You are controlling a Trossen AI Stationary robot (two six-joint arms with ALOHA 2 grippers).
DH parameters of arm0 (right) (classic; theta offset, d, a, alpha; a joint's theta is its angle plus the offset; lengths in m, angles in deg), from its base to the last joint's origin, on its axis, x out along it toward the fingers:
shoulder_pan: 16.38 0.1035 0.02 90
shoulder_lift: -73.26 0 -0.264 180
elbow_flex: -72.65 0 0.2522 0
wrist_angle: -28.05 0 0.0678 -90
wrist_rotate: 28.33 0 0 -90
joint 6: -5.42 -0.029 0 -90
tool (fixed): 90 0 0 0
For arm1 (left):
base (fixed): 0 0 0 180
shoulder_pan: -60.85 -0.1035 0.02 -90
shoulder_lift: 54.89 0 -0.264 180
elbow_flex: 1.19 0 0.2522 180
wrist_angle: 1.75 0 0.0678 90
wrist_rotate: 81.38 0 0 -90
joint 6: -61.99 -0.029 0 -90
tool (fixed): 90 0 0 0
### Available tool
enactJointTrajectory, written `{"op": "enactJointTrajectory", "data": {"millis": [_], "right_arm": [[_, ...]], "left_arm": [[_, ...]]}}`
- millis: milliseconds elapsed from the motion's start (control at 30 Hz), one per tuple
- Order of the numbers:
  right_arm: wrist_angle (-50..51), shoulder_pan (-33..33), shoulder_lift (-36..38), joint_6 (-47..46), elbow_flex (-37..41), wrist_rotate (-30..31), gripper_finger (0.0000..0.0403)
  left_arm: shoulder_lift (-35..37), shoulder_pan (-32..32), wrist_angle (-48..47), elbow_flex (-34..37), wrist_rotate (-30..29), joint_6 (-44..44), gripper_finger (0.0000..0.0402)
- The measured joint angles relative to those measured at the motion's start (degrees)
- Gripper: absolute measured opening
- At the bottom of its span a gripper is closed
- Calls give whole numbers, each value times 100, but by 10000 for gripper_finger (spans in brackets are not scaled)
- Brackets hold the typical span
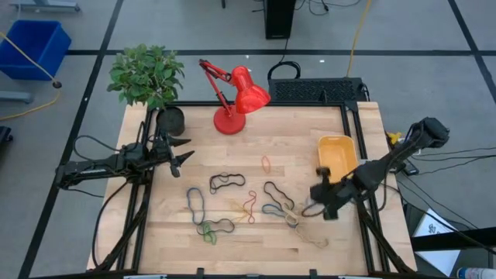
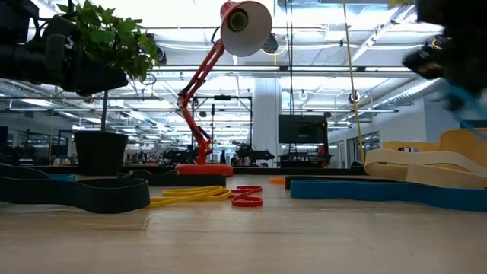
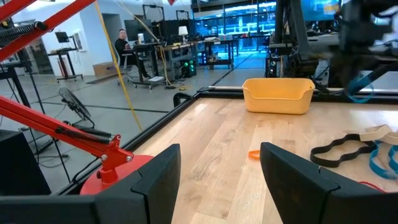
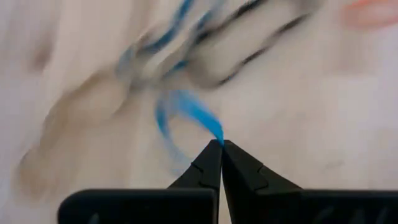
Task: Pick and place rubber bands into bin
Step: Put the right blue rubber band into the yellow bin
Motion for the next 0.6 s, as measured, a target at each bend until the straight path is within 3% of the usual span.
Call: {"op": "enactJointTrajectory", "data": {"millis": [133,200,433,600], "right_arm": [[-911,-259,456,95,0,1567,0],[-1511,-392,635,341,0,2047,0],[-3272,-992,795,1743,0,2943,0],[-2864,-1601,795,1449,-277,3373,0]], "left_arm": [[0,1,2,0,14,27,228],[0,1,4,0,46,36,228],[0,0,31,0,50,67,228],[0,0,35,0,56,320,228]]}}
